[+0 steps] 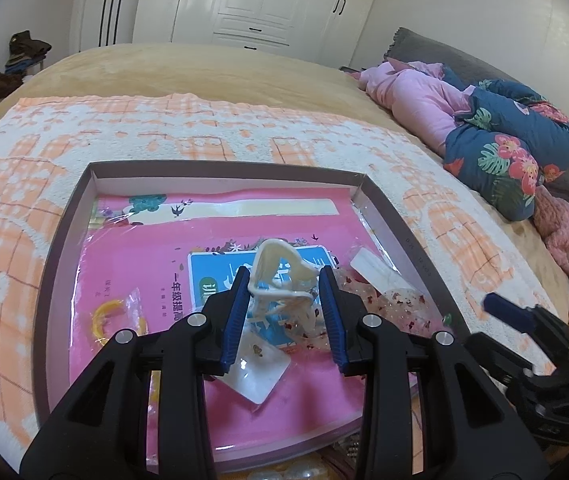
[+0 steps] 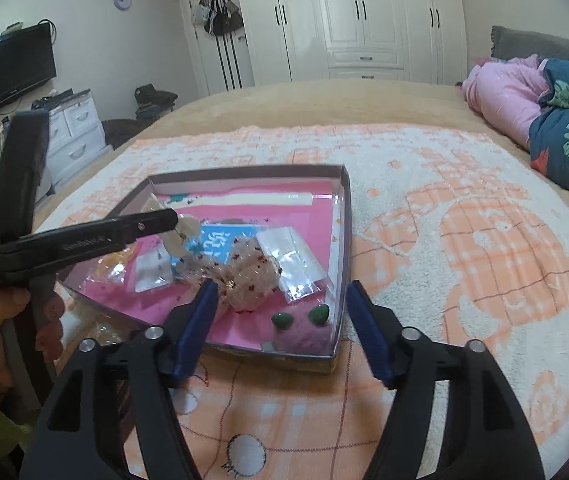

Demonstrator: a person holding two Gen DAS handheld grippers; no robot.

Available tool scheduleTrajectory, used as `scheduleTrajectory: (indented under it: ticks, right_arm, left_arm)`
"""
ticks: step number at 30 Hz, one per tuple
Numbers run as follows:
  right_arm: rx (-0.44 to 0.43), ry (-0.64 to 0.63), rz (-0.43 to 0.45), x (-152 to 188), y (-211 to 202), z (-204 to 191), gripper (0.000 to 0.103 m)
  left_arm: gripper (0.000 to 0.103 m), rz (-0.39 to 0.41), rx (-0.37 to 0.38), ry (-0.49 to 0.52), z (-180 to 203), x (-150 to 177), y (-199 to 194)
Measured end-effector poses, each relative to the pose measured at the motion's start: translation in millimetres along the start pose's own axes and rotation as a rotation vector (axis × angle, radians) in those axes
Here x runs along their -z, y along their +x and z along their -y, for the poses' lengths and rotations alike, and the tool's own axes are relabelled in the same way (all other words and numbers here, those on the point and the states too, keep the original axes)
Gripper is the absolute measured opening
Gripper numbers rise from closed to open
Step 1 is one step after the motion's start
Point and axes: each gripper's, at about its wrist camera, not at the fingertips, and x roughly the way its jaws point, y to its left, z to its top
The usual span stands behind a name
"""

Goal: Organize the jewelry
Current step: 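Open both grippers in the box and withdraw them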

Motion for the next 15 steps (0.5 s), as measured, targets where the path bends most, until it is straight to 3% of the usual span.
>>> scheduleTrajectory:
  ticks: [7,15]
  right_arm:
    - [0.016,-0.022,0.09,-3.7,-31.9,-6.1,0.084]
    - [0.031,-0.017,0.164,-9.2,-59.2,-4.8,0.088]
  left_arm:
    - [0.038,0.025,-0.009,-0.007,-1.6,-1.8,-14.4]
    - [0.071,0.125,-0.014,-0.024,2.3,-4.2,-61.0]
